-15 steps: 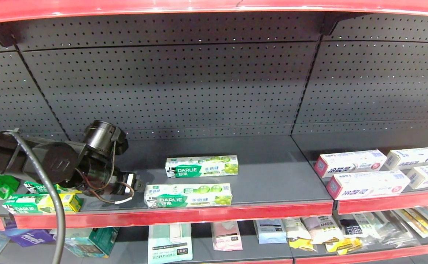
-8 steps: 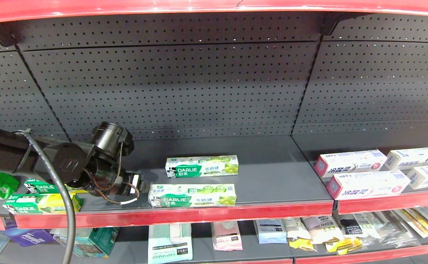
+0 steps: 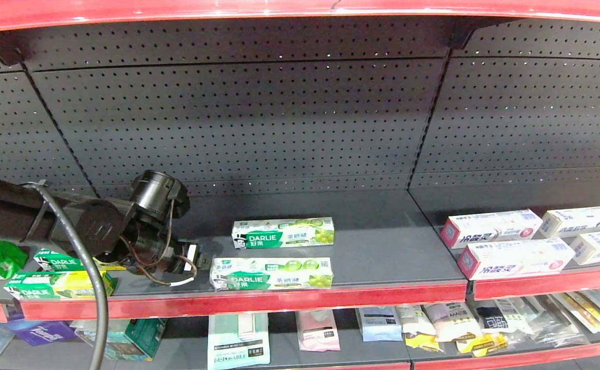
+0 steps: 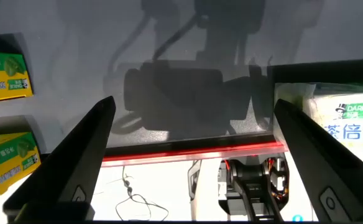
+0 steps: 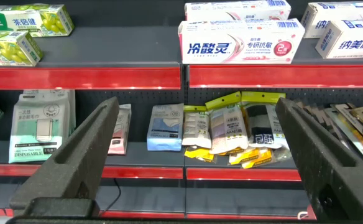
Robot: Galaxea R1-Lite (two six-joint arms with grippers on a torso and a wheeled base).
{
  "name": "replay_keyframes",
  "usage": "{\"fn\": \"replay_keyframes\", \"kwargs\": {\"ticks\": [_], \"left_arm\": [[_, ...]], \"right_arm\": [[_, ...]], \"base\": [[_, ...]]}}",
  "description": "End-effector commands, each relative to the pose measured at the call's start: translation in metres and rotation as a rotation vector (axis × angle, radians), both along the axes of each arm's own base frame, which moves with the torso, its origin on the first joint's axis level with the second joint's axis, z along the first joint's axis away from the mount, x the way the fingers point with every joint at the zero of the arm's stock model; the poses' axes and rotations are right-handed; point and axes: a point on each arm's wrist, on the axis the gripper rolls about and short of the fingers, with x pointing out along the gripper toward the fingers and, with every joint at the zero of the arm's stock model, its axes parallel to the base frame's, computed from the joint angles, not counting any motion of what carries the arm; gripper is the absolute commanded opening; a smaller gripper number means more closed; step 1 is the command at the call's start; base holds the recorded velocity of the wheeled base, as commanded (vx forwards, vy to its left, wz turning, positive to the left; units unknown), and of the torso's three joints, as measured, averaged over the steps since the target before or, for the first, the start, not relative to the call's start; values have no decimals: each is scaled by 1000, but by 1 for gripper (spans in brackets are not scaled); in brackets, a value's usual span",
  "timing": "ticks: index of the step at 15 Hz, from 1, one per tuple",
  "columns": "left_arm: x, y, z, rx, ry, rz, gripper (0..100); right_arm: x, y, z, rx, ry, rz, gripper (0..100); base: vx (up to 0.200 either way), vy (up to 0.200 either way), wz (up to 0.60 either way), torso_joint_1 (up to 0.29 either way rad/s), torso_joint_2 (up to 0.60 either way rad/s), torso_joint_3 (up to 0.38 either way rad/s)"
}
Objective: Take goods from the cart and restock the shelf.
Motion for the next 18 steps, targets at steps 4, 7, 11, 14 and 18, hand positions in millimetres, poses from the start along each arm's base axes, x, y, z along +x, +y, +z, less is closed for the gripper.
{"fn": "replay_keyframes", "kwargs": {"ticks": [4, 7, 11, 14, 18], "left_arm": [[-1, -2, 1, -2, -1, -5, 100], [-1, -4, 1, -3, -3, -11, 100], [-1, -5, 1, -3, -4, -13, 100], [-1, -6, 0, -2, 0, -16, 100], [-2, -7, 0, -3, 0, -18, 100]], "right_arm": [[0, 0, 0, 0, 2, 1, 100], [0, 0, 0, 0, 2, 1, 100], [0, 0, 0, 0, 2, 1, 100], [0, 0, 0, 0, 2, 1, 100], [0, 0, 0, 0, 2, 1, 100]], "base": [[0, 0, 0, 0, 0, 0], [0, 0, 0, 0, 0, 0], [0, 0, 0, 0, 0, 0], [0, 0, 0, 0, 0, 0], [0, 0, 0, 0, 0, 0]]}}
